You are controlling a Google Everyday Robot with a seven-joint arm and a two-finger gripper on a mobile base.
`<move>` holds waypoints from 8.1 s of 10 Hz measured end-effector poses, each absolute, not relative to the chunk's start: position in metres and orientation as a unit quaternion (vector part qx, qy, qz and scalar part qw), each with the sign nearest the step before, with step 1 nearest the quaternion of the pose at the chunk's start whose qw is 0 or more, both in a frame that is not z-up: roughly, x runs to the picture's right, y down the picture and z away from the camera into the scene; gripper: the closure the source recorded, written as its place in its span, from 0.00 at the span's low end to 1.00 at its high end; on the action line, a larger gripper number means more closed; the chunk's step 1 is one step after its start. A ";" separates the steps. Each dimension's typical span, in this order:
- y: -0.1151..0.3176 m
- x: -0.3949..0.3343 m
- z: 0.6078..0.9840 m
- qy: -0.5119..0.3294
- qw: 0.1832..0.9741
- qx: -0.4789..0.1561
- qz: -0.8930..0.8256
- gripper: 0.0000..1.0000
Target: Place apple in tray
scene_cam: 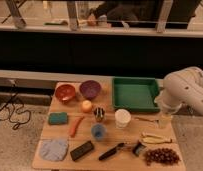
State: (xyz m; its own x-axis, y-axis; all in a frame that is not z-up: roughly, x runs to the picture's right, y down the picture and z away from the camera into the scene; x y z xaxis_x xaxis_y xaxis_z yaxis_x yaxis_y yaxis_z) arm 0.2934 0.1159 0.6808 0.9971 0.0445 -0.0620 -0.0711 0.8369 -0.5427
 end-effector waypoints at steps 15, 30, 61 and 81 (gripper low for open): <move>0.115 0.294 0.680 0.024 0.958 -0.283 0.030 0.20; 0.115 0.293 0.680 0.024 0.958 -0.283 0.030 0.20; 0.151 0.110 0.663 -0.047 0.946 -0.305 -0.098 0.20; 0.174 -0.056 0.662 -0.131 0.919 -0.320 -0.187 0.20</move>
State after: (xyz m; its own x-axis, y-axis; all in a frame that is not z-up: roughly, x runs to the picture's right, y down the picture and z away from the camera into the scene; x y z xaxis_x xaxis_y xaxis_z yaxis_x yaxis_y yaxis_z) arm -0.0555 0.1739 0.6618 0.8953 -0.2601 0.3616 0.4284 0.7248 -0.5395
